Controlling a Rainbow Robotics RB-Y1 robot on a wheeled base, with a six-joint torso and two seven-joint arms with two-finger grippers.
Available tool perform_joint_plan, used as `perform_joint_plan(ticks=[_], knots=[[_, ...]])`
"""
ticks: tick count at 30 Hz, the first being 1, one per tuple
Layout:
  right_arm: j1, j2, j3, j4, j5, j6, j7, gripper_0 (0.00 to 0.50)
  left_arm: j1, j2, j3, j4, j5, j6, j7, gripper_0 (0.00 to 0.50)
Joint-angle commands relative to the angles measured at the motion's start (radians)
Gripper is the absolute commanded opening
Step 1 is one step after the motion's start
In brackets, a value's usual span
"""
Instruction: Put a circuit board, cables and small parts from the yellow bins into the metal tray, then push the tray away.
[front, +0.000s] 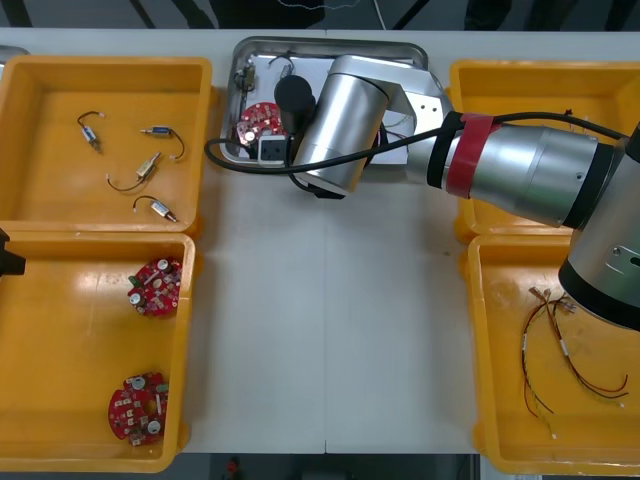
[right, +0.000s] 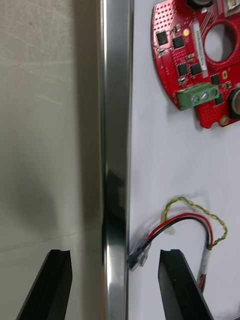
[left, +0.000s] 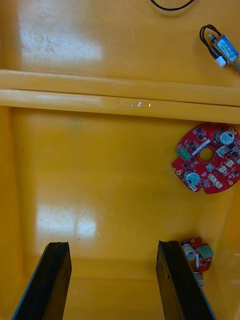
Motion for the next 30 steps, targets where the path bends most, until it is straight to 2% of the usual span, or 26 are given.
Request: perform_joint_plan(ticks=[1, 6, 14, 17, 24, 28, 30], knots=[[-0.056, 0.016, -0.096, -0.067, -0.057, 0.094, 0.023, 0.500, 0.018, 0.045, 0.028, -0.030, 0.008, 0.006, -0.018, 0.500], [-0.013, 0.016, -0.213, -0.164, -0.059, 0.231, 0.023, 0.500, 0.018, 0.045, 0.028, -0.030, 0.008, 0.006, -0.018, 0.500], [0.117, 0.016, -0.397, -0.402, 0.024, 0.488, -0.012, 0.500, 0.018, 0.045, 0.028, -0.030, 0.008, 0.006, -0.018, 0.500], [0.169, 0.016, -0.469, -0.469, 0.030, 0.573, -0.025, 0.500, 0.018, 0.045, 0.028, -0.030, 0.008, 0.006, -0.018, 0.500], [0.298, 0.016, -0.638, -0.647, 0.035, 0.794, -0.181, 0.500, 0.018, 0.045, 0.028, -0.030, 0.008, 0.006, -0.018, 0.500], [0.336, 0.016, -0.685, -0.719, 0.052, 0.801, -0.267, 0.500, 0.018, 0.045, 0.028, -0.030, 0.008, 0.006, -0.018, 0.500], [0.379, 0.013, -0.728, -0.791, 0.070, 0.801, -0.358, 0.500, 0.018, 0.045, 0.028, -0.030, 0.008, 0.006, -0.018, 0.500]])
